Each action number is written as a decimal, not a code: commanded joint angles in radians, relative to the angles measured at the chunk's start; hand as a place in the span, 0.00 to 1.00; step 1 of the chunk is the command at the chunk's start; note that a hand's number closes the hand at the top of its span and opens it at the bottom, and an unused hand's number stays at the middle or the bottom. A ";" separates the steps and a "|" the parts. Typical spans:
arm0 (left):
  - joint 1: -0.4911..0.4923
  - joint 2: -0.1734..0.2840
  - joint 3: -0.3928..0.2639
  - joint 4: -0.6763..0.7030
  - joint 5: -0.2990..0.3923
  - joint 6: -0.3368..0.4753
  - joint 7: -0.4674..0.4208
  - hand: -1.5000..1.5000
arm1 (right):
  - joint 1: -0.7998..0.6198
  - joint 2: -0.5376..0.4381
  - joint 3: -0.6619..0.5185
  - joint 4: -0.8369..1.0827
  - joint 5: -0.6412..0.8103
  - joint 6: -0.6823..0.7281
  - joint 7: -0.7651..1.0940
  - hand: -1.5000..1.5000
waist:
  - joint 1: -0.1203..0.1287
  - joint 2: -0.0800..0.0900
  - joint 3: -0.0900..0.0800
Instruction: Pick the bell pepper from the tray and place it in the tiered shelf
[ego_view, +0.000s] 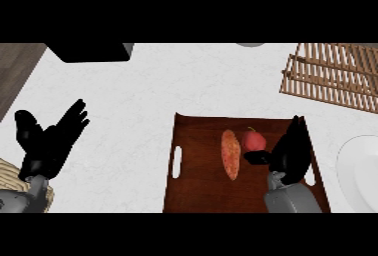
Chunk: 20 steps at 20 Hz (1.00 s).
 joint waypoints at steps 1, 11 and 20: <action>0.054 -0.074 -0.001 0.107 0.018 0.006 -0.045 0.50 | -0.008 0.003 0.010 0.058 -0.057 0.018 0.021 1.00 | 0.002 0.020 -0.049; 0.067 -0.075 -0.017 0.079 0.019 -0.001 -0.040 0.50 | -0.116 0.002 0.093 0.189 -0.098 -0.039 -0.037 1.00 | 0.023 0.020 -0.049; 0.059 -0.051 0.006 0.077 0.040 0.009 -0.005 0.50 | -0.114 -0.091 0.164 0.006 -0.276 0.154 -0.329 1.00 | -0.010 0.014 -0.048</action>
